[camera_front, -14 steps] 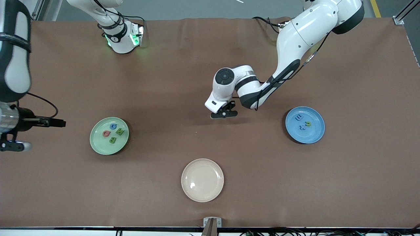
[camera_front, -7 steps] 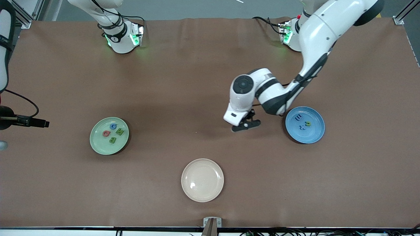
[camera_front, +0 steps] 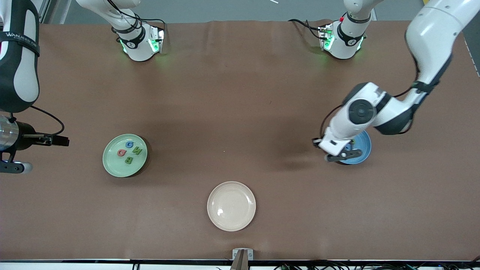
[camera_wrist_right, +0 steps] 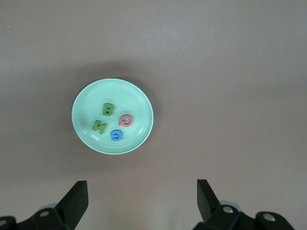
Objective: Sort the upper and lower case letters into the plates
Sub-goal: 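Carry the green q to the blue plate while the right arm retracts, then lower the q into the blue plate and open the left gripper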
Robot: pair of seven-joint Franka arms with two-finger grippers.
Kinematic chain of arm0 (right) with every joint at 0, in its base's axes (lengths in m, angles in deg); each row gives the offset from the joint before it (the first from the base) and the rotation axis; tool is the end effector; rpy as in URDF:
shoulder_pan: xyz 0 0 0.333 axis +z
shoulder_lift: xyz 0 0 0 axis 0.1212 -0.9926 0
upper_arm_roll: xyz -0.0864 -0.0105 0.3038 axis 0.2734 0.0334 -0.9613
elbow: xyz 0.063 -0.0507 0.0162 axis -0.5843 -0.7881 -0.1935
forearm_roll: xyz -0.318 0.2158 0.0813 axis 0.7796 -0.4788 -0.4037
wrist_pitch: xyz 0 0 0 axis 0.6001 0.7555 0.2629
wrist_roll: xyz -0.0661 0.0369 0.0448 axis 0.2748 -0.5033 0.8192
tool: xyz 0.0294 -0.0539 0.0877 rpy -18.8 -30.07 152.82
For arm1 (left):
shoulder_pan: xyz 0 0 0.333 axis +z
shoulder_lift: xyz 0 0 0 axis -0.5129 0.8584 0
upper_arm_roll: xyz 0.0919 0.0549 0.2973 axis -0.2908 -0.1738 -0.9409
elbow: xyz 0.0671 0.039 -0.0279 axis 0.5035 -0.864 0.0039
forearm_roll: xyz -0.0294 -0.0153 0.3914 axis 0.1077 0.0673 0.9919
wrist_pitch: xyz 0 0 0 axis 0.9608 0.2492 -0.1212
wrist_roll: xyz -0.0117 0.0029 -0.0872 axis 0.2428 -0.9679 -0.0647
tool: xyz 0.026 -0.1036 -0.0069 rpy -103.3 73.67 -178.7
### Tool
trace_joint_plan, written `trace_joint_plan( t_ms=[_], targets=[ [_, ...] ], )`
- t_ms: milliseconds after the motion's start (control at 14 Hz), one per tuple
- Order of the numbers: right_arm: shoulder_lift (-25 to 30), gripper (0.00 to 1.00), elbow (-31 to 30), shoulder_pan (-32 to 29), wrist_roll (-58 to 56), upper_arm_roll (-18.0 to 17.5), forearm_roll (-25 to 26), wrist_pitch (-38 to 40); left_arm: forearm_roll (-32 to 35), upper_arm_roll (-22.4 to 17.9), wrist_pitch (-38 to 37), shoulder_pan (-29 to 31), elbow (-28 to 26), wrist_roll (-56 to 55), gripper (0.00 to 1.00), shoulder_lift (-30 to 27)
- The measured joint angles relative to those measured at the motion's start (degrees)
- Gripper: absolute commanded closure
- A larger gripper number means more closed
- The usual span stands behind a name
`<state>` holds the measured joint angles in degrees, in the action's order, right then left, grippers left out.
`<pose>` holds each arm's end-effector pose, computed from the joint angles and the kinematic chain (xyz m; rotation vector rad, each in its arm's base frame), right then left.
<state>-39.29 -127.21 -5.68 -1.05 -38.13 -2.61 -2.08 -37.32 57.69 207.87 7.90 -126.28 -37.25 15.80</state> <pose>0.6544 -0.0497 0.5096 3.0519 -0.1521 -0.3055 0.5734 -0.1519 0.2704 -3.1063 -0.1928 0.0933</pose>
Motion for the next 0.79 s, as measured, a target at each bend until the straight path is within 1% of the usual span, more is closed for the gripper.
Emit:
trace_joint_plan(
  t_ms=[143, 286, 500, 786],
  targets=[
    [0.6, 0.0, 0.1, -1.0, 0.0, 0.2, -0.8, 0.7, 0.1, 0.1, 0.1, 5.2, -1.3, 6.4, 0.83, 0.0],
    [2.0, 0.0, 0.0, -1.6, 0.0, 0.2, -1.0, 1.9, 2.5, -0.3, 0.1, 7.4, -1.5, 8.4, 0.83, 0.3],
    [5.8, 0.0, -2.2, -1.7, 0.0, 0.1, -1.1, 2.5, 6.8, -3.0, 0.7, 7.5, -1.5, 8.4, 0.83, 1.6],
    [12.0, 0.0, -7.6, -1.6, 0.0, -0.1, -1.2, 1.9, 8.2, -5.3, 1.6, 7.4, -0.4, 9.2, 0.83, 4.4]
  ],
)
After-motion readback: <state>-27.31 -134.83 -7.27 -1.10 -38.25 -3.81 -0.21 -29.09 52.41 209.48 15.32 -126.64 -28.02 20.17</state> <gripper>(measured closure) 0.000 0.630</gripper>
